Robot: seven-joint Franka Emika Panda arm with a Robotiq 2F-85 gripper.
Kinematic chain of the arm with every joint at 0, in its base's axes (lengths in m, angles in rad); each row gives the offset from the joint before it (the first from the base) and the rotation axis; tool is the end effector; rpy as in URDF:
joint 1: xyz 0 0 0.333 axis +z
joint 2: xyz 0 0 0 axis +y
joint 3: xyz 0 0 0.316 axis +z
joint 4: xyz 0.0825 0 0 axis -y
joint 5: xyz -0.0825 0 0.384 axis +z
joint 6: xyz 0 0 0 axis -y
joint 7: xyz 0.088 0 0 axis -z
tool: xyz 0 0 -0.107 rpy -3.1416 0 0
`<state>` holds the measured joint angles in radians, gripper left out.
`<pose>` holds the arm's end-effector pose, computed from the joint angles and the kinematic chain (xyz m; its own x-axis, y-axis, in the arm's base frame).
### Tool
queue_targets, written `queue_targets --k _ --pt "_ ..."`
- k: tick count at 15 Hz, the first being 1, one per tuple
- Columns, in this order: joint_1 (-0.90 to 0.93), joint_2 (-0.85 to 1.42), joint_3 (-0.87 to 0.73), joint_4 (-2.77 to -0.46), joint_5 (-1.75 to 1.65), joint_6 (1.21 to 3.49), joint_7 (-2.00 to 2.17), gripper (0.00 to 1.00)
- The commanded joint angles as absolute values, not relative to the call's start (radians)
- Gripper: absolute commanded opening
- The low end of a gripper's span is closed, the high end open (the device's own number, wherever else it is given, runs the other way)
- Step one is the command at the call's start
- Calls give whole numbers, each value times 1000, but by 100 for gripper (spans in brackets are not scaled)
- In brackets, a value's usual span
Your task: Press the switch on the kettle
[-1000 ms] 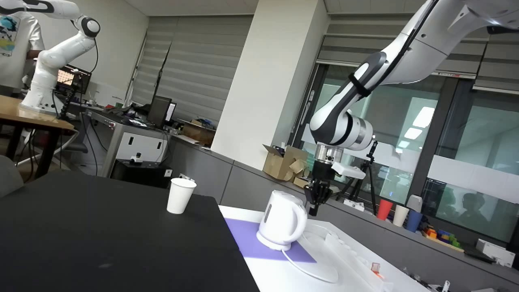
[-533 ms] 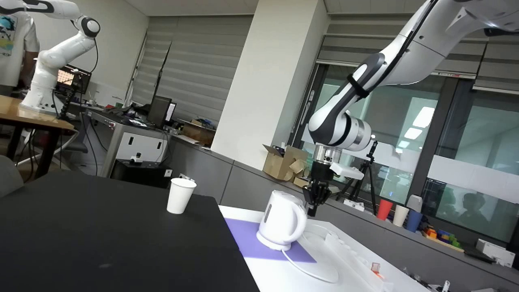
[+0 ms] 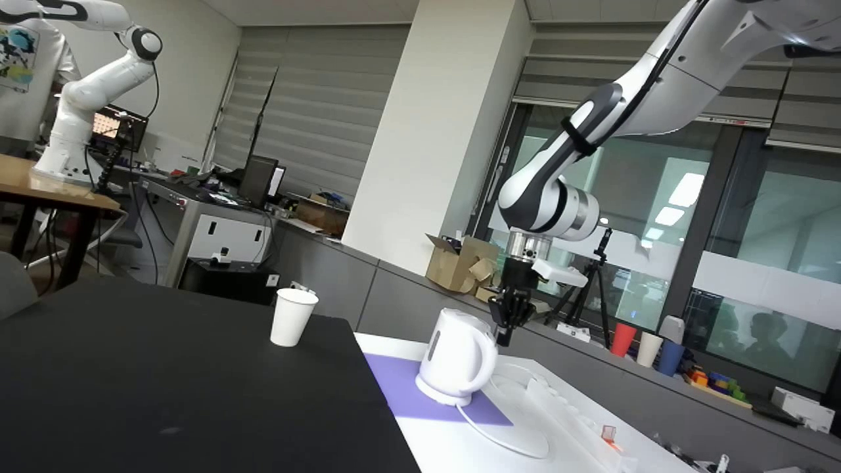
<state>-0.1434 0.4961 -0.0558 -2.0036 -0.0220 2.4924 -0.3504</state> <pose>0.5944 -0.1192 0.2063 0.9845 0.1741 -0.0204 0.1747 -0.9840 0.0348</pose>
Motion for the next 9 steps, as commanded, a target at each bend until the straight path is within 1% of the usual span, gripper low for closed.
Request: queue_targets --k 1,9 --pt "-153 493 -41 -1991 -26 2506 -329 0" --pt "-152 498 -37 -1986 -27 2503 -323 0"
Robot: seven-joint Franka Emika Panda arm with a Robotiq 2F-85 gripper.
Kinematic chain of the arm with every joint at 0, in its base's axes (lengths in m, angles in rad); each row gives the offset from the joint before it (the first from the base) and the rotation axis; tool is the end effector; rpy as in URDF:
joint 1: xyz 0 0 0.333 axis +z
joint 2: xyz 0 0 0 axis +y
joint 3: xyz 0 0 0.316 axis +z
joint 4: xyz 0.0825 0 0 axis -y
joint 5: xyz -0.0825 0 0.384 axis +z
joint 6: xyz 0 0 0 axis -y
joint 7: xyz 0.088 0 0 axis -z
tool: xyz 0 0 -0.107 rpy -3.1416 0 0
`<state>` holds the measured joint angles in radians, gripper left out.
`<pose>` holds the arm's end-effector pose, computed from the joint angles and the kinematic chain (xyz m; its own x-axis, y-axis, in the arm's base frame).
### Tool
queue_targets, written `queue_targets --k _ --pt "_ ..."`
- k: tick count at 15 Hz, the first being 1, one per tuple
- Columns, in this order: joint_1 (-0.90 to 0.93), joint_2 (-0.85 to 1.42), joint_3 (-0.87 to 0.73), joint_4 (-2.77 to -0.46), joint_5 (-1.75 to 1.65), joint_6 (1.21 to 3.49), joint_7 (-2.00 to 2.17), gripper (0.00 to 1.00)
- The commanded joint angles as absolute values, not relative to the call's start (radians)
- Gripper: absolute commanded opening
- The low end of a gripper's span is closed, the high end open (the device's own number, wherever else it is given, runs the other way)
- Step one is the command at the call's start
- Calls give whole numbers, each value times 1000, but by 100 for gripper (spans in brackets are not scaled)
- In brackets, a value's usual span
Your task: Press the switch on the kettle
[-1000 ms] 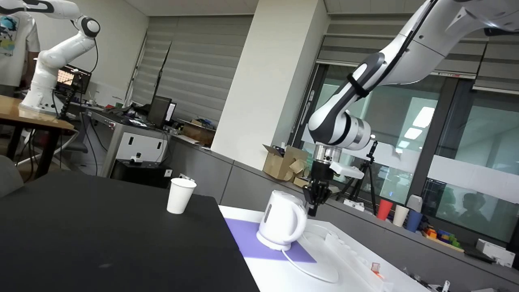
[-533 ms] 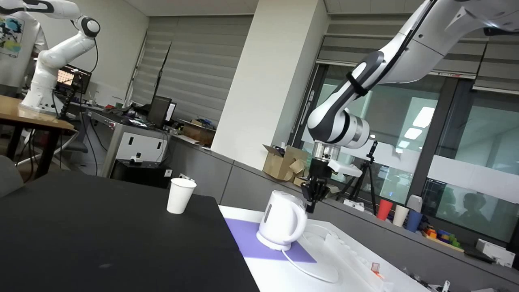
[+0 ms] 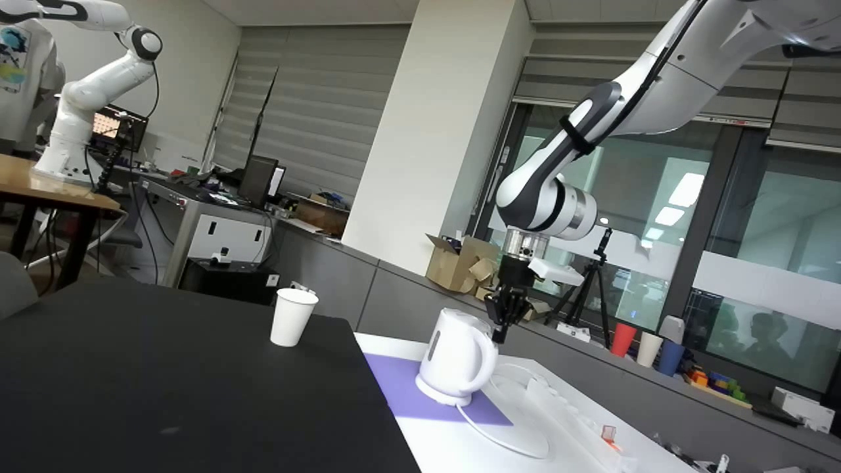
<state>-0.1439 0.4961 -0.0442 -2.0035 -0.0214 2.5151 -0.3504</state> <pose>0.5981 -0.1130 0.2081 0.9829 0.1840 0.0029 0.1838 -0.9823 0.0371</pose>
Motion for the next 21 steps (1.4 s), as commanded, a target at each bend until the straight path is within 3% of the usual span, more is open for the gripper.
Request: queue_targets --k 1,13,21 --pt "-154 502 -37 -1984 -25 2504 -324 0" --pt "-185 588 -14 -1952 10 2497 -338 0" --pt "-172 529 -9 -1961 2 2471 -333 0"
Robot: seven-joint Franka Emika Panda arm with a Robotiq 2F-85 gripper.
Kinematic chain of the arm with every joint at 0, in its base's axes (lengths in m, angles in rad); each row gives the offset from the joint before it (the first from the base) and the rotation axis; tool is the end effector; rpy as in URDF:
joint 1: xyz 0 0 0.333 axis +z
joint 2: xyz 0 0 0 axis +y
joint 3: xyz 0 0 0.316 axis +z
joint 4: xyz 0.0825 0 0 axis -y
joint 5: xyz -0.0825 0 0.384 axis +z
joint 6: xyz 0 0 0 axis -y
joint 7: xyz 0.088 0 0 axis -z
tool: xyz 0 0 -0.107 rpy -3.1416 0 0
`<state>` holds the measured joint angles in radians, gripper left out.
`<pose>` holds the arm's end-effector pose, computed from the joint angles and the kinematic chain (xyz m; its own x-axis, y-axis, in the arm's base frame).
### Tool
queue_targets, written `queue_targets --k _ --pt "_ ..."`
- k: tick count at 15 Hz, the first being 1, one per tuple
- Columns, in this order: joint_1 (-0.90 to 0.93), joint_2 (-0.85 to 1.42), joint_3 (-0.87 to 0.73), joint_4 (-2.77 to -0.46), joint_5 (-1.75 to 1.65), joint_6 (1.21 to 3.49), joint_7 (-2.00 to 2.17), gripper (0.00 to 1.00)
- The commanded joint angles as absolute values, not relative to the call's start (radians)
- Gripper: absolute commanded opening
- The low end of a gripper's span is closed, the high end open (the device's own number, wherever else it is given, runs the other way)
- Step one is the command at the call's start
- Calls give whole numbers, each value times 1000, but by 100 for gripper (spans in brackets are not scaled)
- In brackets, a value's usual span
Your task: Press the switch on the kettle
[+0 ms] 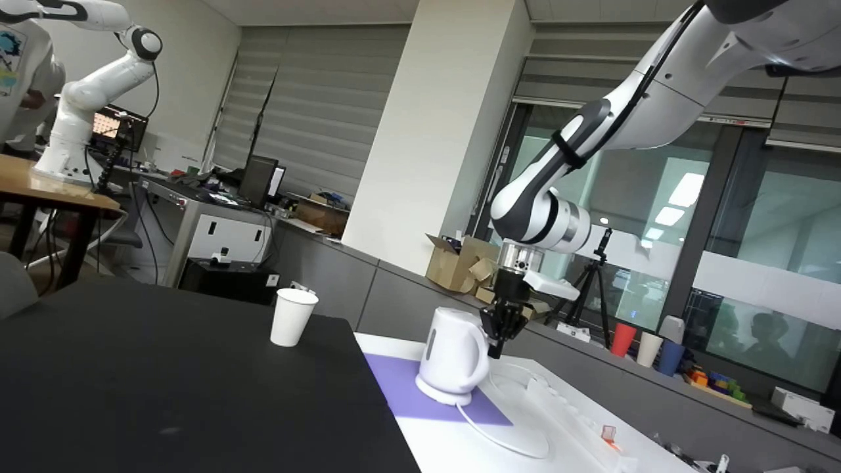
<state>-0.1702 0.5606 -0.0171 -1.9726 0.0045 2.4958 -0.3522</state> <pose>0.5984 -0.1132 0.1787 0.9859 0.1630 -0.0373 0.1628 -0.9866 -0.0067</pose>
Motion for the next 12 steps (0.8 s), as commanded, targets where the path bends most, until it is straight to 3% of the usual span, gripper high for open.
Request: queue_targets --k 1,12 --pt "-170 522 -9 -1962 1 2474 -332 0" --pt "-163 510 -8 -1955 -1 2467 -328 0"
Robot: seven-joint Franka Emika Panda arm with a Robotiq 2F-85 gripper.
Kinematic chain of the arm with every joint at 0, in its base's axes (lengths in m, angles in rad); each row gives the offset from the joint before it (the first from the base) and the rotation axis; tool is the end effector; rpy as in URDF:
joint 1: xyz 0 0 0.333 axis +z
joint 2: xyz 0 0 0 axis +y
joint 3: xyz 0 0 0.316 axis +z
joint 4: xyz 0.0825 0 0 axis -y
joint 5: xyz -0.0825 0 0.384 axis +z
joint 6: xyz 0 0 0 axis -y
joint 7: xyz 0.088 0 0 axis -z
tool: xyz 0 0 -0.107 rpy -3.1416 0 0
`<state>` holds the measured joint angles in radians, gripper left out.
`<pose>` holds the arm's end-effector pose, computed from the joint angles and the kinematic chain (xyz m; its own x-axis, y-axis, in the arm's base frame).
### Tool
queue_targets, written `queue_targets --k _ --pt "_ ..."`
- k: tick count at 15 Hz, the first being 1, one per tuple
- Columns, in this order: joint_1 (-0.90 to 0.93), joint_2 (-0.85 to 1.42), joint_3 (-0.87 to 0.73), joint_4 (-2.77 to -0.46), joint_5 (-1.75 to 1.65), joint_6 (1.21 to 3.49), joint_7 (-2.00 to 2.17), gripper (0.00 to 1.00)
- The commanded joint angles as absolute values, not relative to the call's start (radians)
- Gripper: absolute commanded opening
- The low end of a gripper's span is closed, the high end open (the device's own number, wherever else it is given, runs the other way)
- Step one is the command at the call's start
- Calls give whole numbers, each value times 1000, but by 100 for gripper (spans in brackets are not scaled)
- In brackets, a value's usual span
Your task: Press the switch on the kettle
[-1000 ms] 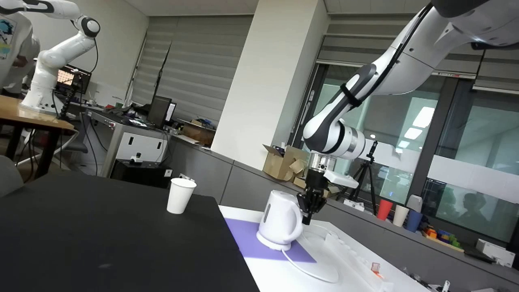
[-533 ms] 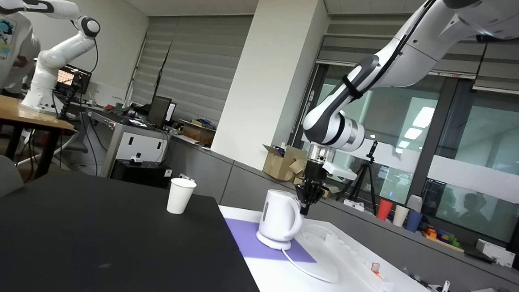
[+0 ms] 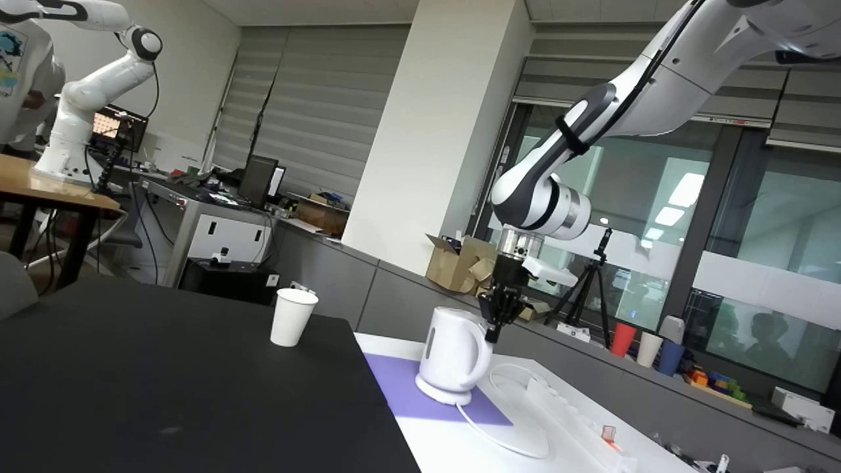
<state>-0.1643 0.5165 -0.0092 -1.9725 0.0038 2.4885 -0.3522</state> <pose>0.6053 -0.1059 0.2050 0.9844 0.1760 -0.0012 0.1760 -0.9844 0.0019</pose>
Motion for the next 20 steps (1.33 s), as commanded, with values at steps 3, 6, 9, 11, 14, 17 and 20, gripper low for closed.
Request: queue_targets --k 3,6,9,11,14,17,20 --pt "-144 507 -28 -1945 -30 2428 -301 0" --pt "-138 508 -33 -1931 -46 2391 -292 0" --pt "-138 510 -31 -1924 -43 2382 -299 0" --pt "-138 512 -30 -1925 -43 2399 -301 0" --pt "-139 516 -31 -1927 -43 2429 -304 0" --pt "-139 522 -34 -1923 -45 2436 -300 0" --pt "-138 527 -38 -1921 -47 2437 -296 0"
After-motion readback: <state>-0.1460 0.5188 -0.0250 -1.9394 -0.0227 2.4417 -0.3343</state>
